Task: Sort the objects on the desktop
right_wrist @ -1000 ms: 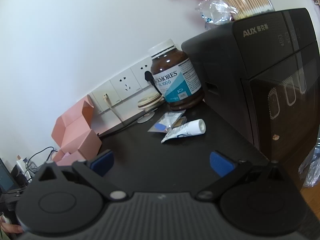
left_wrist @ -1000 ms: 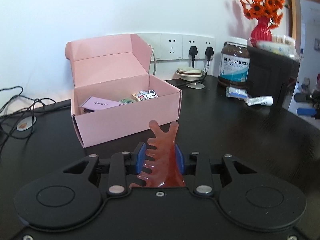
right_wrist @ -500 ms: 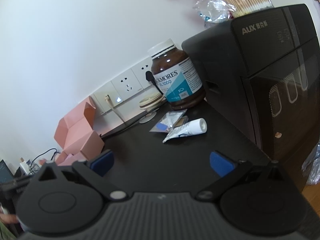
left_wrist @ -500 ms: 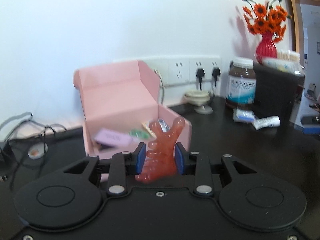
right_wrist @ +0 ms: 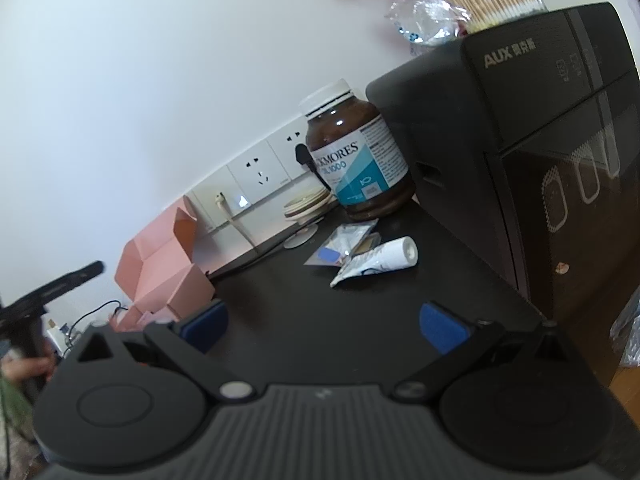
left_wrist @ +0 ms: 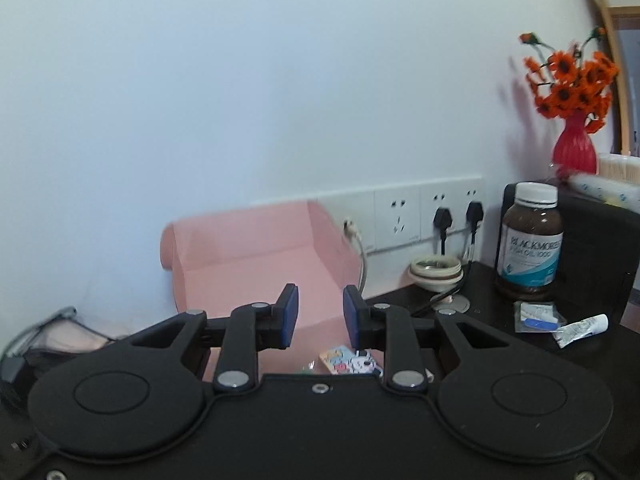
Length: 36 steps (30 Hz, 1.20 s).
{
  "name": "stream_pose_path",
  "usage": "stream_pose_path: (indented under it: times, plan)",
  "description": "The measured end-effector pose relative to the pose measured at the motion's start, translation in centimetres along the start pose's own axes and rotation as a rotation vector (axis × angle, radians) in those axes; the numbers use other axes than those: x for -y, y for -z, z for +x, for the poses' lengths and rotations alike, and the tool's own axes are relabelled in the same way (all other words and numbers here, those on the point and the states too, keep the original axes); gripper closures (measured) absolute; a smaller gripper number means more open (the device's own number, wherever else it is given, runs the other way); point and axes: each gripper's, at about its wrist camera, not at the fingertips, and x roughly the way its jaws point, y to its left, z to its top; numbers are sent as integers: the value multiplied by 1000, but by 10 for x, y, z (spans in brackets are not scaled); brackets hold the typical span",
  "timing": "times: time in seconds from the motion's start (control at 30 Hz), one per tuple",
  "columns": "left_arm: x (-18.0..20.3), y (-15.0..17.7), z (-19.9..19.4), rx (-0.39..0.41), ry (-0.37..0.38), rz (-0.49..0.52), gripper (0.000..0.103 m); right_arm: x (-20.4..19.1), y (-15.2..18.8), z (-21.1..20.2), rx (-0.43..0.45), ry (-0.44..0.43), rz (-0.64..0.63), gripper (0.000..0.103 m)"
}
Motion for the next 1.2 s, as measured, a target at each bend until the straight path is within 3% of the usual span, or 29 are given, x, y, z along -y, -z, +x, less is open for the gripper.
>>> stream_pose_path:
  times: [0.1, 0.17, 0.27, 0.4, 0.53, 0.7, 0.83, 0.93, 1.03, 1.07, 1.1, 1.2]
  plan:
    - [0, 5, 1, -25, 17, -3, 77, -1, 1, -1, 6, 0, -6, 1]
    - [0, 8, 2, -42, 28, -4, 67, -2, 1, -2, 9, -6, -10, 1]
    - [0, 13, 3, -67, 45, -7, 66, -2, 0, 0, 0, -20, -12, 1]
    - [9, 38, -11, -130, 91, 136, 68, -2, 0, -1, 1, -30, -16, 1]
    - [2, 52, -23, -142, 117, 178, 69, -5, 1, -1, 4, -20, -32, 1]
    - [-24, 56, -34, -110, 104, 92, 68, -27, 5, 0, -13, 19, -161, 1]
    - [-43, 55, -24, -121, 127, 3, 67, -76, 20, 5, -72, 40, -439, 1]
    - [-50, 56, -13, -128, 180, -34, 66, -120, 35, 15, -136, -10, -589, 1]
    - [-61, 55, -5, -131, 227, -86, 65, -157, 46, 32, -196, -76, -642, 1]
    - [-68, 55, -3, -132, 240, -119, 59, -168, 49, 38, -212, -95, -650, 1]
    - [-74, 54, -1, -132, 254, -152, 46, -178, 52, 45, -228, -110, -656, 1]
    - [-90, 54, 0, -116, 258, -220, 40, -202, 61, 69, -279, -136, -672, 1]
